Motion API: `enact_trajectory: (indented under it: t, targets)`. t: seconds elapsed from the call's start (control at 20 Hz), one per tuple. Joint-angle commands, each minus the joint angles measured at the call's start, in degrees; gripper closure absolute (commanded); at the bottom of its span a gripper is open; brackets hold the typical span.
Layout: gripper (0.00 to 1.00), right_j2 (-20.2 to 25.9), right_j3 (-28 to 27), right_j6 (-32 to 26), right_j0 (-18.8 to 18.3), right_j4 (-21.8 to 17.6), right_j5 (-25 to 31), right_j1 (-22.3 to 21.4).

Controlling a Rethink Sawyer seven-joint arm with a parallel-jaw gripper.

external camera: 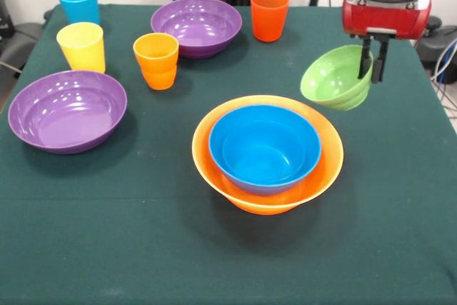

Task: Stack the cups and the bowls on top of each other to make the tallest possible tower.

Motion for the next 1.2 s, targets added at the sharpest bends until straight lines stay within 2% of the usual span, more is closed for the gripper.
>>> enact_trajectory:
  t: [0.05,0.15,0.3,0.5,0.7,0.9,1.2]
  targets:
    - [1.0,1.5,-1.25,-7.14,-0.11,-8.98,9.88,-0.91]
    - [1.0,1.44,-1.05,-5.93,0.47,-9.19,9.72,-0.91]
    - [1.0,3.12,-3.59,-5.73,-0.47,-10.12,9.87,0.09]
    - [1.0,4.11,-7.09,-6.11,-1.92,-10.85,13.17,0.42]
    - [1.0,5.66,-12.69,-7.59,-3.82,-10.27,22.08,-0.75]
    - [1.0,6.96,-20.37,-8.91,-5.04,-10.24,31.02,0.08]
    - [1.0,9.83,-24.73,-9.83,-7.32,-9.91,36.03,1.41]
